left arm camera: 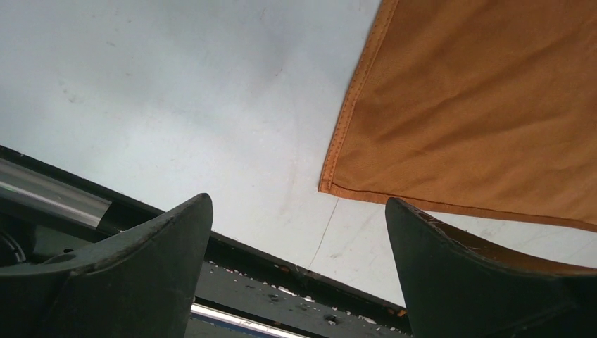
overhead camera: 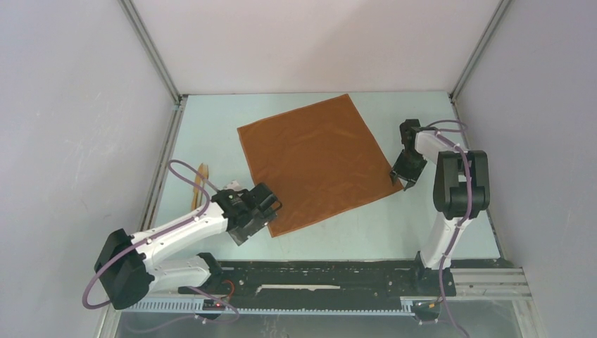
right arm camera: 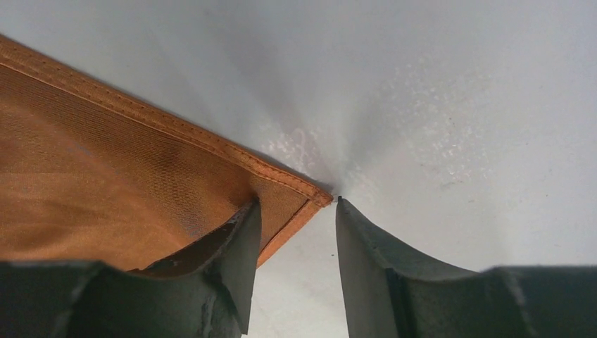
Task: Fold the napkin into a case and place the utensils inside
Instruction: Pick up the flattened napkin from the center of the board.
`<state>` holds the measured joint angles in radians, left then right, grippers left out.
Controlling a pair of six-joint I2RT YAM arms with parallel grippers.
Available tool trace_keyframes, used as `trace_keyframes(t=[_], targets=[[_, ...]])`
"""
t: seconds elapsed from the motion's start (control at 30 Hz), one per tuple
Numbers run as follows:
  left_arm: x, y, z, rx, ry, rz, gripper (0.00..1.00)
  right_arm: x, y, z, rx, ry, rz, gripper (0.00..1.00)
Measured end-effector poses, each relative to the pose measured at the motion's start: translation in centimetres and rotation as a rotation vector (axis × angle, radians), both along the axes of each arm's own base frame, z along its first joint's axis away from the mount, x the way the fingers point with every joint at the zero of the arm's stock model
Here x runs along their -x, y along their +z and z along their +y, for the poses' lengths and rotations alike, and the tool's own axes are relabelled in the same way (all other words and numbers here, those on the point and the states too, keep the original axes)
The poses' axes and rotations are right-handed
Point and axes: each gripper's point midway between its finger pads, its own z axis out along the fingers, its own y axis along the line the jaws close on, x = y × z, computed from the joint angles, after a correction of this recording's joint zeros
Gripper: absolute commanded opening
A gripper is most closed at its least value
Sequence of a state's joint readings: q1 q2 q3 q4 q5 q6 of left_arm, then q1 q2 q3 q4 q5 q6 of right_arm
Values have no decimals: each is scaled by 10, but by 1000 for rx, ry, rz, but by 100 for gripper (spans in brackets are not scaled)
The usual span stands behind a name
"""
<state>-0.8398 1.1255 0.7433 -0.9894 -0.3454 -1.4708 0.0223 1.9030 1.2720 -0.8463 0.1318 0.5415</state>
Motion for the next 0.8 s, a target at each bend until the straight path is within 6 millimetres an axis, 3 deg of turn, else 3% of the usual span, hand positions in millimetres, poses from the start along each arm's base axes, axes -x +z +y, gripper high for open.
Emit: trace_keyframes(t=[0.17,0.4,0.53,0.8], targets=[[-1,0,1,14,23,13,99,-3,-2,4,-27,17,6,36],[5,-8,-8,63,33,52,87,-8,-2,13,-75,27,-36,0],[8,-14,-16,92,56,92,65,-8,-2,14,-82,25,-71,0],[20,-44,-37,81,162,262,67,-8,-2,16,-38,4,-107,0]])
